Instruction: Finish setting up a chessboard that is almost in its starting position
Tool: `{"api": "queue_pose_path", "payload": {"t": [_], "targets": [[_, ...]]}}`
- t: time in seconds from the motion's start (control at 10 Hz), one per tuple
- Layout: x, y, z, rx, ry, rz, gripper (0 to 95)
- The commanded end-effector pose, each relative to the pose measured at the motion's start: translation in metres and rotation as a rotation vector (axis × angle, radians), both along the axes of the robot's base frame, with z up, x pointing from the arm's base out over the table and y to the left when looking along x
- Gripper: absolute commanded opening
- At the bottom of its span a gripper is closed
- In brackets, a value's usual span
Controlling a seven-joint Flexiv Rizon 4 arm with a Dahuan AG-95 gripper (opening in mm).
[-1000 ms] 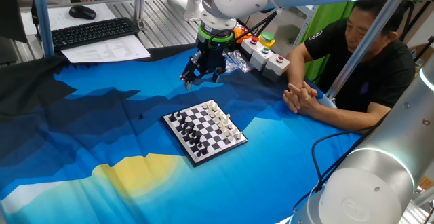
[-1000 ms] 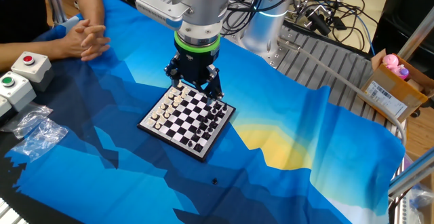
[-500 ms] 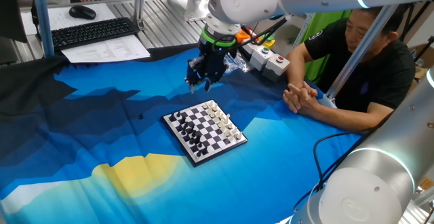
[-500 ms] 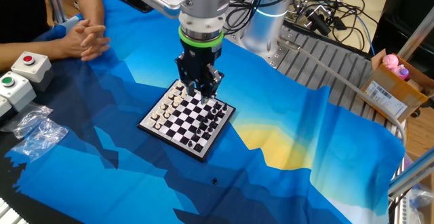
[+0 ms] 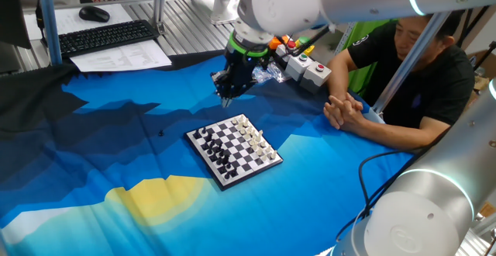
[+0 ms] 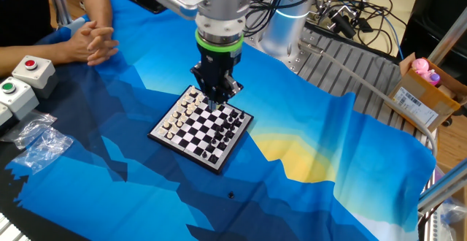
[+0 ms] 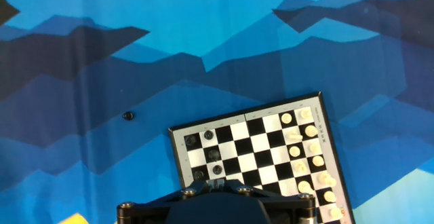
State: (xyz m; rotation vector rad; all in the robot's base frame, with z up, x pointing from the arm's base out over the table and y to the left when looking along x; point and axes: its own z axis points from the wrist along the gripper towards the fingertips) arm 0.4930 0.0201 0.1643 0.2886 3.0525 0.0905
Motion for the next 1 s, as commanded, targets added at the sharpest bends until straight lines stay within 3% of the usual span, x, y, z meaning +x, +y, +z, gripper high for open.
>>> {"api": "queue_pose_path", "payload": {"t": [0.1,0.3,0.6,1.0], "targets": [[0.000,0.007,0.002,-0.012,0.015,-0.007,0.0],[0.005,0.014,0.001,-0.013,0.014,-0.010,0.0],[0.025,0.034,-0.007,-0.007,0.024,-0.036,0.0],[0.043,0.057,-0.037,-0.012,0.038,-0.074,0.0]]}}
